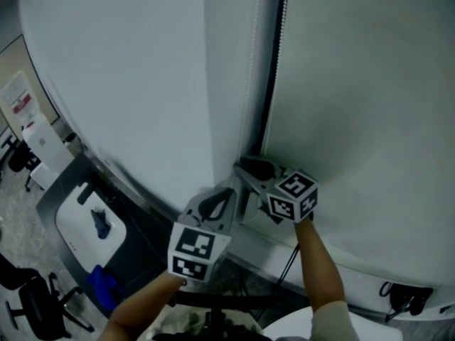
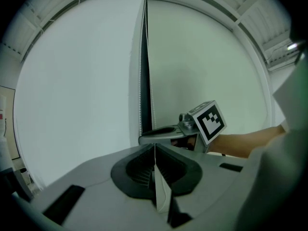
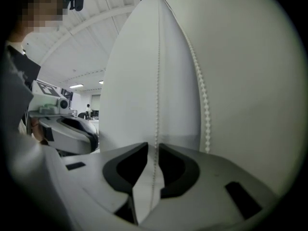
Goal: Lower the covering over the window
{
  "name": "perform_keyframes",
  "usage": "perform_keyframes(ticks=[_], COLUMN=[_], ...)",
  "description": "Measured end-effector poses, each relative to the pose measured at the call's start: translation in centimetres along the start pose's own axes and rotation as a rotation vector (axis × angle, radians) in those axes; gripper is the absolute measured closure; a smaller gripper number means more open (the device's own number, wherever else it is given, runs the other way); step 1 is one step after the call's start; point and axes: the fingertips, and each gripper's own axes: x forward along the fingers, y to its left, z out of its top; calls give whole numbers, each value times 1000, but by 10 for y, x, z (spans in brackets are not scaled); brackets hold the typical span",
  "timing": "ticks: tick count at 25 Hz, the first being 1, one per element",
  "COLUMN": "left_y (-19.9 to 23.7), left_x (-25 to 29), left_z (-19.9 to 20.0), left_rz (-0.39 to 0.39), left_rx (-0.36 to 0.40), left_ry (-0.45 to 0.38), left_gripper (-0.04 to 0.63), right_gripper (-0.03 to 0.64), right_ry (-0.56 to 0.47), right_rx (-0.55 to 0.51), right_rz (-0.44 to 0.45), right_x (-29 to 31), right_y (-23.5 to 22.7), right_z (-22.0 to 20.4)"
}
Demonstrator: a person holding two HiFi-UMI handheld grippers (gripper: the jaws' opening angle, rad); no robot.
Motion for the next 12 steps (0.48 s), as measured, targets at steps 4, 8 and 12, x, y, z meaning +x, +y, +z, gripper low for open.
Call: perform_keyframes(ticks=[4,8,12], left_y=[3,1,0], left_x=[0,-1,-6], left_z=[0,6,18], left_rz=[9,-7,-44], left_rx=[-9,-3,16], left_ry=[-3,-20,-53], left_gripper=[574,574,574], right_gripper=[579,600,601], right_ry=[-39,-57,-76], right_rx=[28,46,43], right_rz=[66,31,-17], right_x=[2,-1,-15], right_y=[3,6,14], right_z=[-1,1,8])
